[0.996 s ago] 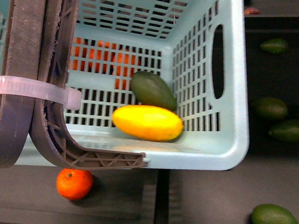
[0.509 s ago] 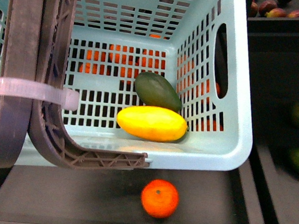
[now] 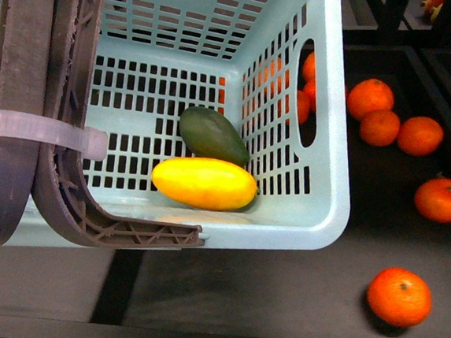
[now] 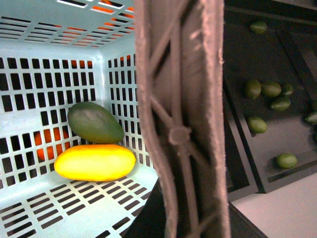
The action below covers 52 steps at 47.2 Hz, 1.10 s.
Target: Pick mango and avocado into basket
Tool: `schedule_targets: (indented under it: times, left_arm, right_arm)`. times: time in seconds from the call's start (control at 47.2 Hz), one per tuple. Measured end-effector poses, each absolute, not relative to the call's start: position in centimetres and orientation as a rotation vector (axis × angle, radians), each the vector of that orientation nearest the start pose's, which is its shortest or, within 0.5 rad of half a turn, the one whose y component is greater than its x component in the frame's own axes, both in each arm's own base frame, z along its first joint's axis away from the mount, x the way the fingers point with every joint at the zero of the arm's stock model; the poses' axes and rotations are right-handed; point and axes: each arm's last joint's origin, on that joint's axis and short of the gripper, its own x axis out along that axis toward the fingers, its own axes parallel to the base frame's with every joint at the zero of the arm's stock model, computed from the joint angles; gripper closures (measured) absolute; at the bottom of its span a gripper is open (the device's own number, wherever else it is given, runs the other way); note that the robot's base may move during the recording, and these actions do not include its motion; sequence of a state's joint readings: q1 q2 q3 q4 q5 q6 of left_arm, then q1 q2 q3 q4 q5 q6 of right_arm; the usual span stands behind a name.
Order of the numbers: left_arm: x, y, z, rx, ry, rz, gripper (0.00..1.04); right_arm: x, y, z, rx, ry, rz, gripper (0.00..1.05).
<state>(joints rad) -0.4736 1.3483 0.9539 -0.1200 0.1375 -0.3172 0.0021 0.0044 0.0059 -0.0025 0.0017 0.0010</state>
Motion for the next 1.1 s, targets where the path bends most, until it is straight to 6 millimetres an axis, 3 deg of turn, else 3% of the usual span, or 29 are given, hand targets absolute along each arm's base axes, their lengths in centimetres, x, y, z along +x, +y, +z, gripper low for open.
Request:
schedule_targets:
  times: [0.89,1.059,1.102]
  left_arm:
    - [26.25,-13.46,27.49,-0.207,0.596,-0.48,0.99]
    - [26.03,-13.84,27.49,-0.214,0.607,-0.529,0.99]
    - [26.18,-14.0,27.31,-0.197,0.615,-0.608,0.99]
  right_arm:
    - [9.76,0.01,16.48,0.0,0.002,0.002,0.08]
    - [9.76,0.01,16.48,0.001,0.002,0.002,0.08]
    - [9.76,0.01,16.48,0.001,0.002,0.002,0.08]
